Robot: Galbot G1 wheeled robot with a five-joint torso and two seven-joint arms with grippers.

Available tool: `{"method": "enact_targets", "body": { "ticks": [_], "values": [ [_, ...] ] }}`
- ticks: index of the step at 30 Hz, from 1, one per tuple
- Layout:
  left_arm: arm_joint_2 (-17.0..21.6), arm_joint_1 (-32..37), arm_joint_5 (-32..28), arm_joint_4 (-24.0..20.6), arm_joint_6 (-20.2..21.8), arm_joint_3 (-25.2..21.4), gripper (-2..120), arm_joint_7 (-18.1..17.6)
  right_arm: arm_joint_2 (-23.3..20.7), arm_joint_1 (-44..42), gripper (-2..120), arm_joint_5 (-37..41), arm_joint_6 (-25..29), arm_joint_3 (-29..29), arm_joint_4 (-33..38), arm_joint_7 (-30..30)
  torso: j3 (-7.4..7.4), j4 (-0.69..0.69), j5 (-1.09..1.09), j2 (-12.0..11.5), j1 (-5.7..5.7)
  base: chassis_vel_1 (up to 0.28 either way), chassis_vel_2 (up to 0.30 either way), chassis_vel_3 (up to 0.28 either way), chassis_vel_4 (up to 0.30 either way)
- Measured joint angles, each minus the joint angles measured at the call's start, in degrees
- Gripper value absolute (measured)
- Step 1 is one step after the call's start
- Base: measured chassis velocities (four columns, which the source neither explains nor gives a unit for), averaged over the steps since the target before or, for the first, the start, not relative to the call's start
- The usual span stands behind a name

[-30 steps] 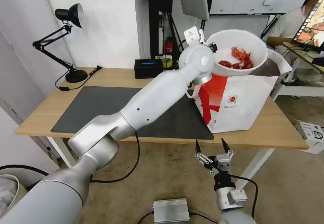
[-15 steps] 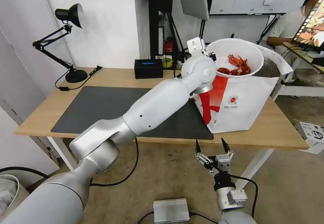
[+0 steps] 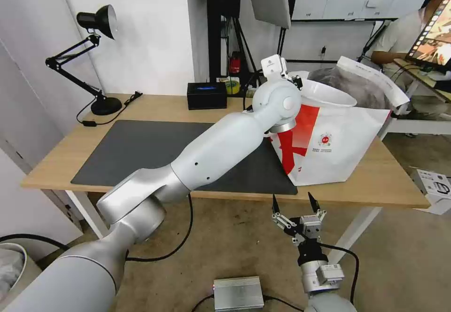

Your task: Pick up the trash from the table and place it into the takeout bag.

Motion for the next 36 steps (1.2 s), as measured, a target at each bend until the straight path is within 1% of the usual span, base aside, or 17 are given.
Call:
{"method": "enact_targets", "body": {
  "ticks": [2, 3, 6, 7, 10, 11, 13, 24, 35, 36],
  "values": [
    [0.01, 0.12, 0.02, -0.05, 0.0, 0.07, 67, 0.21, 0.0, 0.0, 100, 0.0, 0.0, 0.0, 0.0, 0.0, 0.0, 0.0, 0.0, 0.0, 0.0, 0.0, 0.0, 0.0, 0.0],
    [0.01, 0.12, 0.02, -0.05, 0.0, 0.07, 67, 0.21, 0.0, 0.0, 100, 0.0, 0.0, 0.0, 0.0, 0.0, 0.0, 0.0, 0.0, 0.0, 0.0, 0.0, 0.0, 0.0, 0.0],
    [0.02, 0.27, 0.15, -0.16, 0.0, 0.13, 80, 0.65, 0.0, 0.0, 100, 0.0, 0.0, 0.0, 0.0, 0.0, 0.0, 0.0, 0.0, 0.0, 0.0, 0.0, 0.0, 0.0, 0.0],
    [0.02, 0.27, 0.15, -0.16, 0.0, 0.13, 80, 0.65, 0.0, 0.0, 100, 0.0, 0.0, 0.0, 0.0, 0.0, 0.0, 0.0, 0.0, 0.0, 0.0, 0.0, 0.0, 0.0, 0.0],
    [0.03, 0.28, 0.21, -0.26, 0.0, 0.12, 95, 1.15, 0.0, 0.01, 100, 0.0, 0.0, 0.0, 0.0, 0.0, 0.0, 0.0, 0.0, 0.0, 0.0, 0.0, 0.0, 0.0, 0.0],
    [0.03, 0.28, 0.21, -0.26, 0.0, 0.12, 95, 1.15, 0.0, 0.01, 100, 0.0, 0.0, 0.0, 0.0, 0.0, 0.0, 0.0, 0.0, 0.0, 0.0, 0.0, 0.0, 0.0, 0.0],
    [0.03, 0.25, 0.23, -0.37, 0.0, 0.03, 99, 1.33, 0.0, 0.0, 100, 0.0, 0.0, 0.0, 0.0, 0.0, 0.0, 0.0, 0.0, 0.0, 0.0, 0.0, 0.0, 0.0, 0.0],
    [0.06, -0.12, 0.46, -0.75, 0.12, -0.24, 100, 2.4, 0.0, 0.0, 100, 0.0, 0.0, 0.0, 0.0, 0.0, 0.0, 0.0, 0.0, 0.0, 0.0, 0.0, 0.0, 0.0, 0.0],
    [0.08, 0.37, 2.44, -0.59, 0.58, -0.12, 100, 4.75, 0.0, 0.01, 100, 0.0, 0.0, 0.0, 0.0, 0.0, 0.0, 0.0, 0.0, 0.0, 0.01, 0.0, 0.0, 0.0, 0.0],
    [0.08, 0.4, 2.45, -0.93, 0.63, -0.11, 100, 5.69, 0.0, 0.0, 100, 0.0, 0.0, 0.0, 0.0, 0.0, 0.0, 0.0, 0.0, 0.0, 0.01, 0.0, 0.0, 0.0, 0.0]
  ]
}}
